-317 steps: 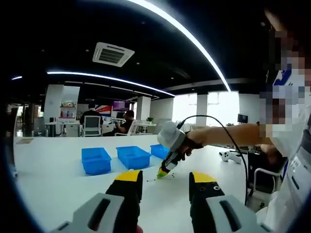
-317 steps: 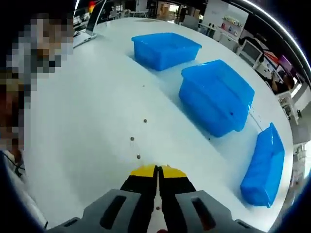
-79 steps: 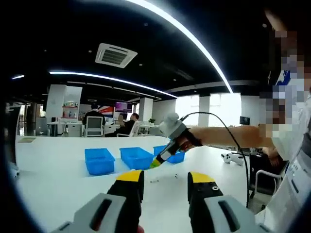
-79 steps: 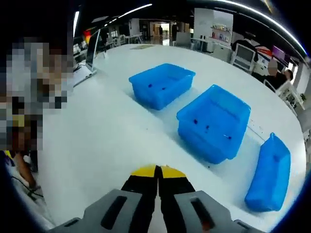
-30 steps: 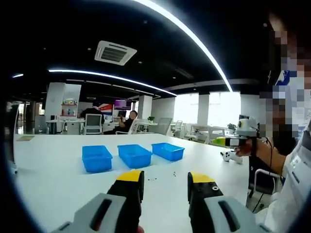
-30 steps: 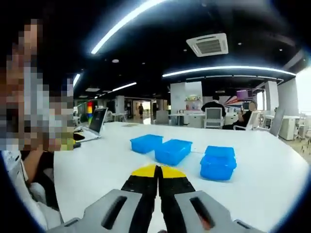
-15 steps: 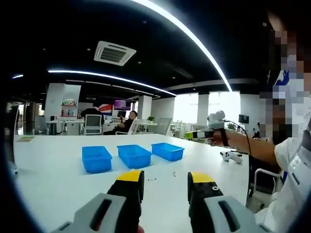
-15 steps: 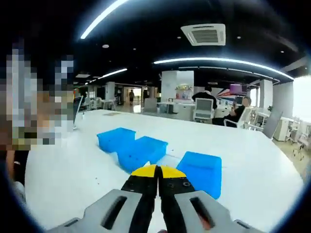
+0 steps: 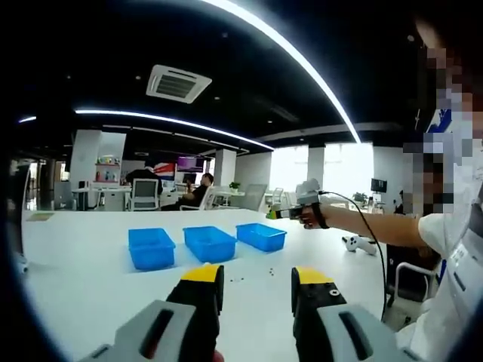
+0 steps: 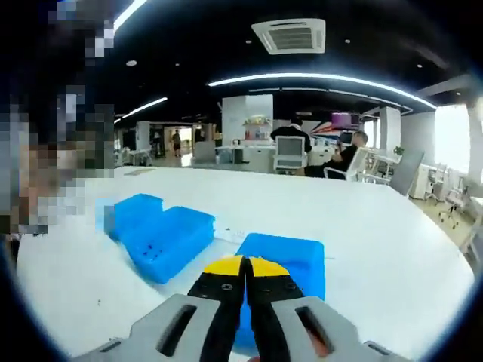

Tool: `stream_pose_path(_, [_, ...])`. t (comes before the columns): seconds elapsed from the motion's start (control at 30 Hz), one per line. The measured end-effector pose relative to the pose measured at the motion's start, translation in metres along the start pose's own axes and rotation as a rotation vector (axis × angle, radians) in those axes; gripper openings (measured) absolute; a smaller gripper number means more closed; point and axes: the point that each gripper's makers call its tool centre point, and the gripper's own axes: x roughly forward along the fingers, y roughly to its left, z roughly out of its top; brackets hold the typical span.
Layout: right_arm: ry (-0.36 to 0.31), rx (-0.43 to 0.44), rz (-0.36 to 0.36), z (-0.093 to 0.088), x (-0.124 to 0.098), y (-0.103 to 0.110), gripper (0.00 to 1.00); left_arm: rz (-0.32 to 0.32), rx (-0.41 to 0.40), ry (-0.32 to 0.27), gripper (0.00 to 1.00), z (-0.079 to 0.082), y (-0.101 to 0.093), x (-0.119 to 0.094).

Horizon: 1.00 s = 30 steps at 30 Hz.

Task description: Pick up the resistors one by one and place each resistor into its matching bin, sorting the parts by color and model until every resistor is separated into the correct bin for its type

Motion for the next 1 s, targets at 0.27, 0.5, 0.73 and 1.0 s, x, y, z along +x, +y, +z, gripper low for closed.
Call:
stream_pose_path(0.27, [-0.075,-0.055,-0.004,0.02,-0.01,0.003,0.51,0.0,0.0,0.002,0.37,-0.001,0.0,0.001])
stream_pose_path(0.5, [-0.108,-0.042,0.025,0.026,-0.028,0.017,0.49,-0.002,0.0,0.003,0.37,-0.001,-0.001,0.002])
stream_pose_path(0.73, [-0.174,-0.027,0.111,0.03,-0.07,0.047,0.47,-0.001,-0.002,0.002,0.37,-0.002,-0.001,0.002])
stream_pose_path(1.0, [-0.214,-0.047,0.254,0.011,-0.139,0.098,0.49,-0.008,-0.001,0.003,0.37,-0.002,-0.002,0.003])
